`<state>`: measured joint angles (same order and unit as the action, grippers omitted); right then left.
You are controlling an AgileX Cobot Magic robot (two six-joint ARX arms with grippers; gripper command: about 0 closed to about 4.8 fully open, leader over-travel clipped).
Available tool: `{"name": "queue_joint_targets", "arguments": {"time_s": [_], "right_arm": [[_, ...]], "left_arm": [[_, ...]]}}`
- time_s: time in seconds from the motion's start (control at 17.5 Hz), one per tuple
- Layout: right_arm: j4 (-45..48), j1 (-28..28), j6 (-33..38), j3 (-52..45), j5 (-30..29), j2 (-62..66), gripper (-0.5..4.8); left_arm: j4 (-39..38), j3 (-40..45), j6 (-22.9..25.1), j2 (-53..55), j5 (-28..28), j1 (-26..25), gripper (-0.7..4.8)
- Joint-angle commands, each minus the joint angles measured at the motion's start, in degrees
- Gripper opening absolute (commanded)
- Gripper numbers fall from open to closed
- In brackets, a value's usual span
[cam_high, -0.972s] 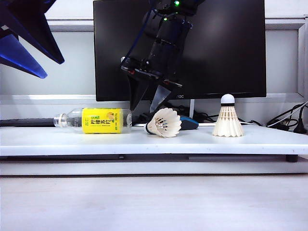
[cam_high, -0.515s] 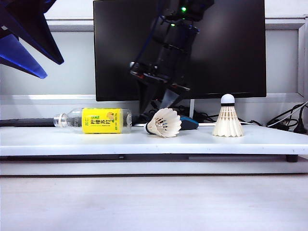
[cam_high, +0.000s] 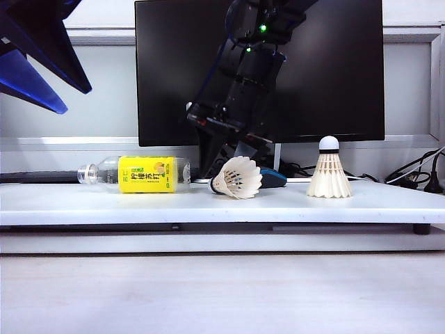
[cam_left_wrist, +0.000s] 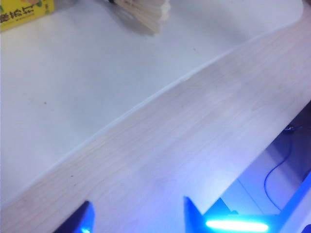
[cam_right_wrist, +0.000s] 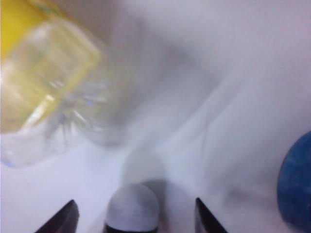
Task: Stack the badminton balls on the table vertically.
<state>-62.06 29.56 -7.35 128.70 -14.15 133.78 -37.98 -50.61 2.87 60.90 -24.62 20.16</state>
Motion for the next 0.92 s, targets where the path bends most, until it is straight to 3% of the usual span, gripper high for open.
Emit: {"name": "queue_joint_targets", "arguments": {"time_s": [0.06,0.23,0.92], "right_arm": [[-1.4,0.1,-1.7,0.5,0.5,-0.1,3.04],[-1.9,0.1,-2.1,0.5,1.2,-0.1,2.41],[-3.5,1.2,-3.0,0.4,2.1,0.6,2.42]], "left_arm": [[0.3,-0.3,0.2,-0.1,-0.2,0.0,2.47],[0.3,-0.3,0.3,-0.1,-0.2,0.0,2.47],[0.3,-0.3,0.3,-0.1,-0.2,0.0,2.47]]}}
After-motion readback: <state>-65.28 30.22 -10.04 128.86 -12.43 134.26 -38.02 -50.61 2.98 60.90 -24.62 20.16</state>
